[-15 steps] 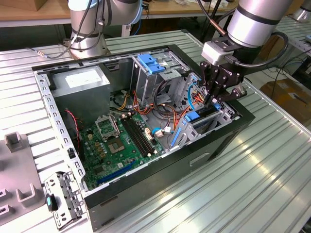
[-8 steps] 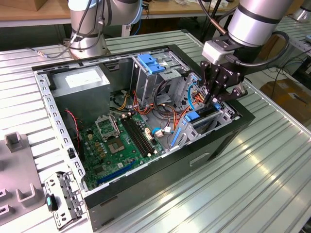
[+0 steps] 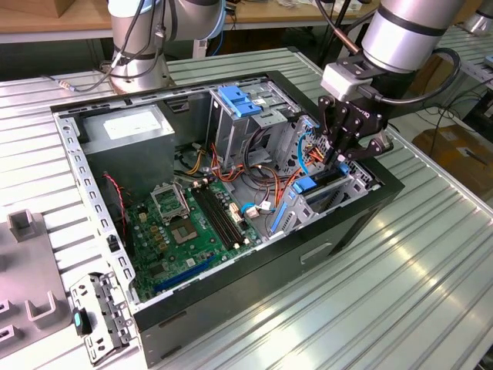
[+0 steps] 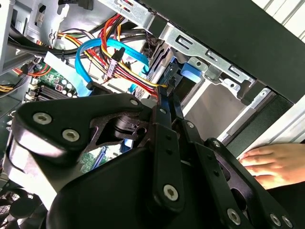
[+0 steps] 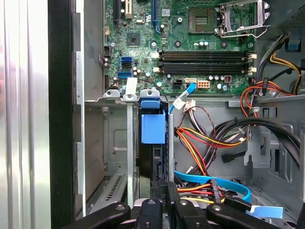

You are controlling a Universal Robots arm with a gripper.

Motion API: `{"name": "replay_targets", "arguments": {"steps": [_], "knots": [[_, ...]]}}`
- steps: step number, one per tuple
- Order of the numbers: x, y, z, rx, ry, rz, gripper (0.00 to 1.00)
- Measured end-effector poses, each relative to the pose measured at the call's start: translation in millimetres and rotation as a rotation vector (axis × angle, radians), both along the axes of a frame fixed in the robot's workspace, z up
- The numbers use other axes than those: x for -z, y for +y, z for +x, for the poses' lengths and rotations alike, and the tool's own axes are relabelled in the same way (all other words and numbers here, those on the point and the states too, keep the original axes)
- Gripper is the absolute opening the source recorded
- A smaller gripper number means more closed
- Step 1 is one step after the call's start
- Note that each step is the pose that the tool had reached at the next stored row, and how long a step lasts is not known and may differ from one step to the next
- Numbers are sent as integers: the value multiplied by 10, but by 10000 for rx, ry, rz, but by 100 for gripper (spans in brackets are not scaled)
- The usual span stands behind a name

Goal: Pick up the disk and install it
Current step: 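Insert the first disk wire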

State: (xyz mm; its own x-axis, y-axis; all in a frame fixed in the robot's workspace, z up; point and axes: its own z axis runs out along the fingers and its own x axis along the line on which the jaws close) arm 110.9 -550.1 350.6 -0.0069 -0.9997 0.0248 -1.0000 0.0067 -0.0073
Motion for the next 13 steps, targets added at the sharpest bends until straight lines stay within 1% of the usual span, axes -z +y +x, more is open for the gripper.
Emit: {"name": "replay_targets", "arguments": {"steps": [4,7,13], "knots": [[3,-5,0,1,0,3,16],[6,-22,1,7,0,3,16],[15,-31,1,12,0,4,16]]}}
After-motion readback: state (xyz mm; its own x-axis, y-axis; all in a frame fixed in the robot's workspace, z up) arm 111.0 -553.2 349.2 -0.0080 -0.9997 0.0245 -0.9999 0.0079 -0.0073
